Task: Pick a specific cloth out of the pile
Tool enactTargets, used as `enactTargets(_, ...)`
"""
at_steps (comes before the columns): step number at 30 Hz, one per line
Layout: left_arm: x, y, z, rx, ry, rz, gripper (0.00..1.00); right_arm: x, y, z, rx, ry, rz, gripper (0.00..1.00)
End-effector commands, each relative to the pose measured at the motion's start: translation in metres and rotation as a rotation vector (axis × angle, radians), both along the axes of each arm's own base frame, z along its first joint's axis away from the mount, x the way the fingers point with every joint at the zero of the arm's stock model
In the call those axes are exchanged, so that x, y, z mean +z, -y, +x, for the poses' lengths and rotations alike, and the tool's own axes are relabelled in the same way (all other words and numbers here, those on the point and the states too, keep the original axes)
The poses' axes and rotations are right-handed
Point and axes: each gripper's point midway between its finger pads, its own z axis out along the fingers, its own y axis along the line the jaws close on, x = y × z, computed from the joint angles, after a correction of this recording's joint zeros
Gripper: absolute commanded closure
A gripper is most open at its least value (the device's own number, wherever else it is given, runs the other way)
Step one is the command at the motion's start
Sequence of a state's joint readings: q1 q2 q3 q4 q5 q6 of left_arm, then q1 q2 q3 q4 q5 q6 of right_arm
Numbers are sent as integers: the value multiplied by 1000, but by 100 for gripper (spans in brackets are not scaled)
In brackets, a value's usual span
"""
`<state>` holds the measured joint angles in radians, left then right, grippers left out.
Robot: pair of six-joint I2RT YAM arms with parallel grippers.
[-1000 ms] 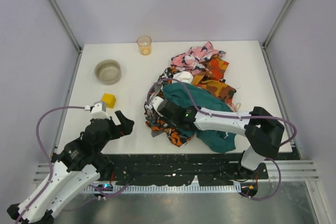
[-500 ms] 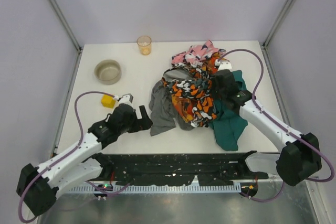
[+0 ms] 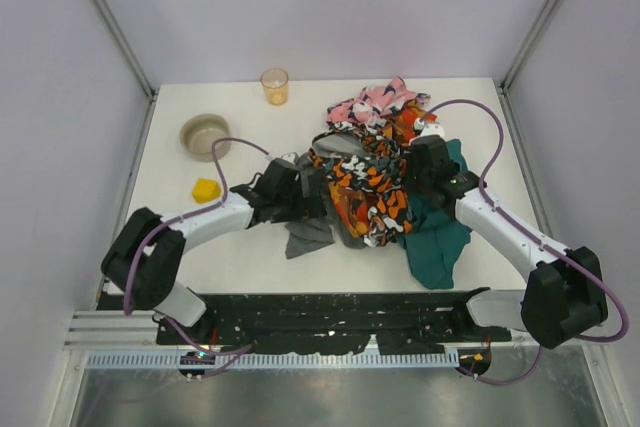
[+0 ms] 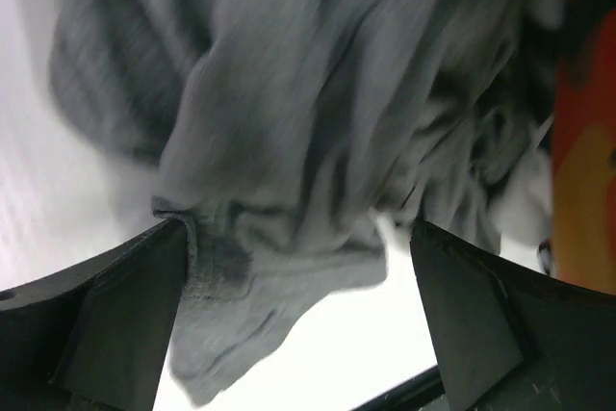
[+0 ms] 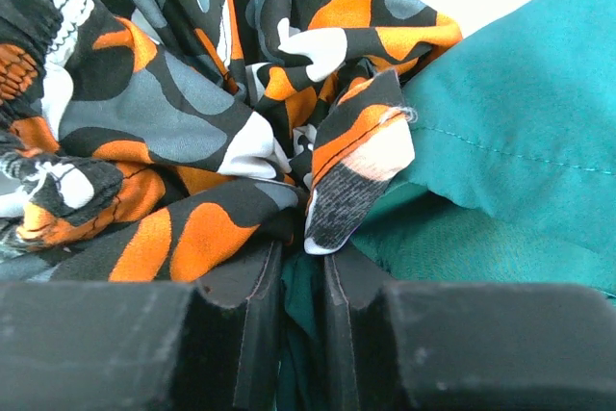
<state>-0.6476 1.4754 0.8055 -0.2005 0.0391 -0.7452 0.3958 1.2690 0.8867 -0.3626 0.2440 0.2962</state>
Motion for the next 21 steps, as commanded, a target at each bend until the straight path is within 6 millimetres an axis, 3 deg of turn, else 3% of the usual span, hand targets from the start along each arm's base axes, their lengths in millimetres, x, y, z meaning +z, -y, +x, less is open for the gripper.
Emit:
enactTargets(1,16,34,42,-39,73,-53,0,-15,8,-5,-25,-36,-17,95)
enactTargets(3,13,42,55,-39,70,-34,1,-20,11,-7,-32,-46,-26,95)
enactTargets(5,13,50,61,-59,61,-40,15,-26,14,-8,-41,-61,-37,95)
enactTargets(8,28,52,66,-68,77,-30,67,-35,30,-6,-100,-81,-82,95)
enactTargets(9,36,46,69,-58,97,-3,87,-41,35,-8,-117,-104,-106,95)
enactTargets(10,49,36,75,-20,137,38,100,-42,44,-7,-144,-107,-142,95)
enactTargets(14,114,-15,86,117,294,197,100,-50,79,-9,-263,-164,-248,95)
enactTargets(21,259,-107,68,397,630,261,100,-50,99,-8,-331,-170,-259,95)
